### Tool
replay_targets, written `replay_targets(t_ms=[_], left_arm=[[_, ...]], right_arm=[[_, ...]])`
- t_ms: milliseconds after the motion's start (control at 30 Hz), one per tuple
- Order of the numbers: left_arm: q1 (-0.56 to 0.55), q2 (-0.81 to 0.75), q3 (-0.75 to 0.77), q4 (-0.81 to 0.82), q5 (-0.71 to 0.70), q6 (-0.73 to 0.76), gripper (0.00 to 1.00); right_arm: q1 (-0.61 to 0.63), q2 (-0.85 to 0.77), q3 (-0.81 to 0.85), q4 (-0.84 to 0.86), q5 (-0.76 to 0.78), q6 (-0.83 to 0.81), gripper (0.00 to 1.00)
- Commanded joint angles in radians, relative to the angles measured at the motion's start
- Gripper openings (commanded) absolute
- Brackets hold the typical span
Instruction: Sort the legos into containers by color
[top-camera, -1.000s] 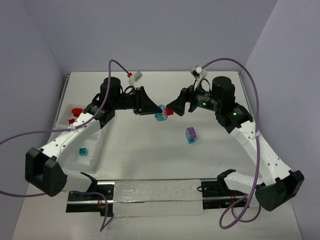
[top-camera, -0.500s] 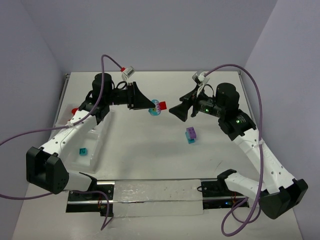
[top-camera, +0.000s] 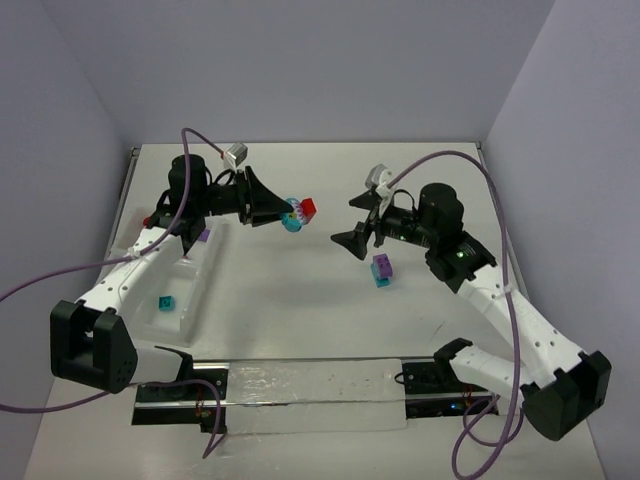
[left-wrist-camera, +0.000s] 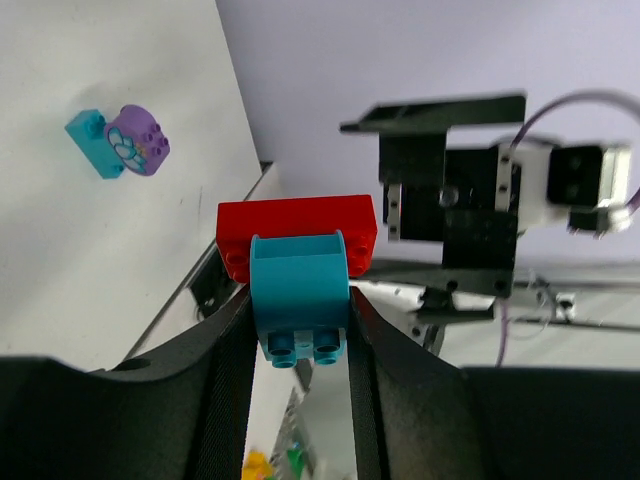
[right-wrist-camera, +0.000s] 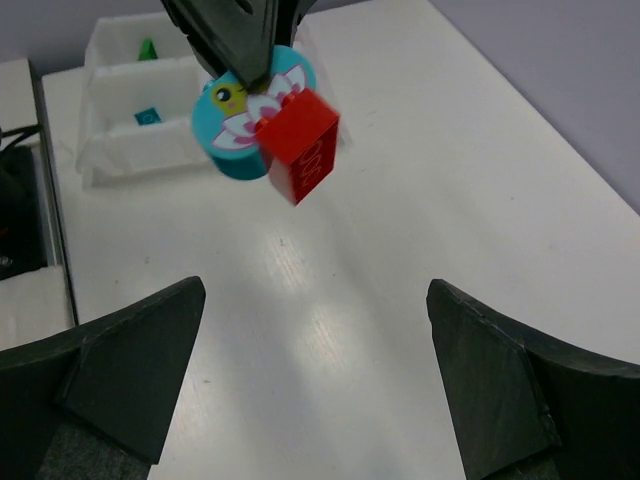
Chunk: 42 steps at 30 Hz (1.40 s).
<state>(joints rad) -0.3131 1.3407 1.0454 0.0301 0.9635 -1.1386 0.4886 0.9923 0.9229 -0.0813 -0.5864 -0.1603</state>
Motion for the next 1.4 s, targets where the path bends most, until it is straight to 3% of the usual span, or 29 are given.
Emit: replay_targets(t_ms=[0, 133, 367, 733, 1067, 1200, 1367], left_arm=[[0.012, -0.024, 0.011, -0.049, 0.164, 0.174, 0.0], [0.019, 0.02, 0.094, -0.252, 0.184, 0.365, 0.0], [0.02, 0.009, 0.044, -0.162, 0.213, 0.316, 0.0], [0.02, 0.023, 0.069, -0.218, 0.224, 0.349, 0.0], [0.02, -0.003, 0.035, -0.15, 0.228, 0.294, 0.0], [0.02, -0.009, 0.041, -0.166, 0.224, 0.307, 0.0], [0.02, -0.005, 0.053, -0.164, 0.222, 0.297, 0.0]], right_arm=[[0.01, 0.153, 0.129, -0.01, -0.094, -0.2, 0.99], [0.01, 0.209, 0.177, -0.072, -0.128, -0.283, 1.0], [0.023, 0.279, 0.226, -0.208, -0.183, -0.37, 1.0], [0.154, 0.295, 0.248, -0.149, -0.135, -0.382, 0.99], [0.204, 0.358, 0.32, -0.139, -0.126, -0.389, 0.95], [0.203, 0.365, 0.321, -0.132, -0.119, -0.386, 0.79], [0.203, 0.354, 0.297, -0.089, -0.105, -0.363, 0.37]])
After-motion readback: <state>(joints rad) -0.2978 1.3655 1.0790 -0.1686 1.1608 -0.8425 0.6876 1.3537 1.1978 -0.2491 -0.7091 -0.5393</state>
